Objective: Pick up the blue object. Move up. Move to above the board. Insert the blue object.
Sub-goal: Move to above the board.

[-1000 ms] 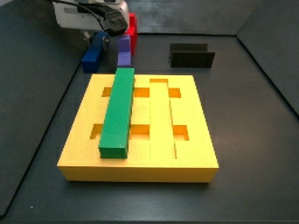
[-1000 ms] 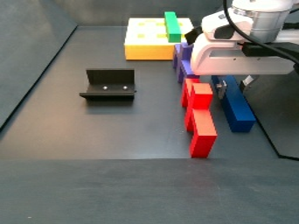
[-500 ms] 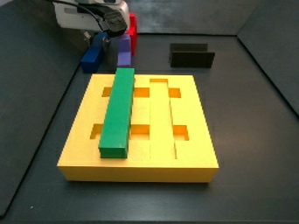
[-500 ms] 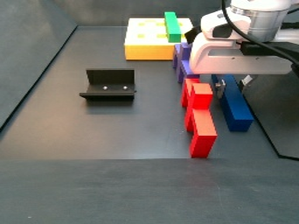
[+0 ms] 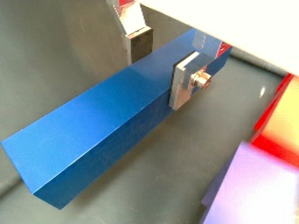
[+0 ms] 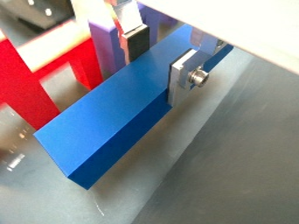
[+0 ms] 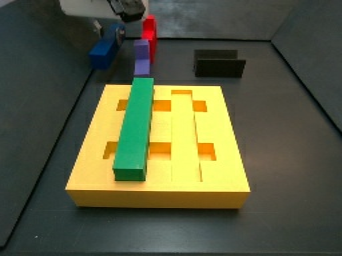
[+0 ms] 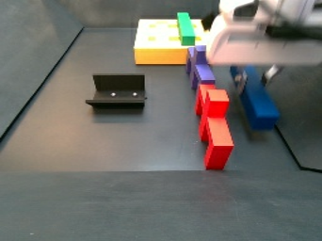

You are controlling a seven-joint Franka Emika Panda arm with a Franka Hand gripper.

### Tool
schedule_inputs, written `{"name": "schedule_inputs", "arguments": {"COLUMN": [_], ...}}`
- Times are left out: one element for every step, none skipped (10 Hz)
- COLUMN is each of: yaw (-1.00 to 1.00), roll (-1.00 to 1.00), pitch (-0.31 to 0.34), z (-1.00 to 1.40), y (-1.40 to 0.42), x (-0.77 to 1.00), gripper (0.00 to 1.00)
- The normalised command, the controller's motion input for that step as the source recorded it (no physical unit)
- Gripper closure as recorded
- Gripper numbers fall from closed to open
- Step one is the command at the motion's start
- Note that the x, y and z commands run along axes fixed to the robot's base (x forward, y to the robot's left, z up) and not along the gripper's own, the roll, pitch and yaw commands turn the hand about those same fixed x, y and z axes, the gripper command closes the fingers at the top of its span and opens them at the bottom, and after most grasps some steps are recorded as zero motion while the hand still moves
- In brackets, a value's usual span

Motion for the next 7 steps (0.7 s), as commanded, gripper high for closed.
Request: {"name": "schedule_inputs", "arguments": {"yaw": [0.00, 0.00, 0.00, 0.00, 0.01, 0.00, 0.00], "roll": [0.00, 0.00, 0.02, 0.04, 0.02, 0.00, 0.00], "pitch": [0.000, 0.043, 0.062, 0.030, 0.052, 0.084, 0.088], "z": [1.40, 1.40, 1.40, 1.40, 1.40, 1.40, 1.40], "y": [0.00, -0.01, 0.00, 0.00, 0.00, 0.00, -0.01], "x": [0.00, -0.01, -0.04, -0.03, 0.00, 0.02, 0.02], "gripper": [1.00, 1.00, 1.00, 1.00, 1.00, 1.00, 1.00]}}
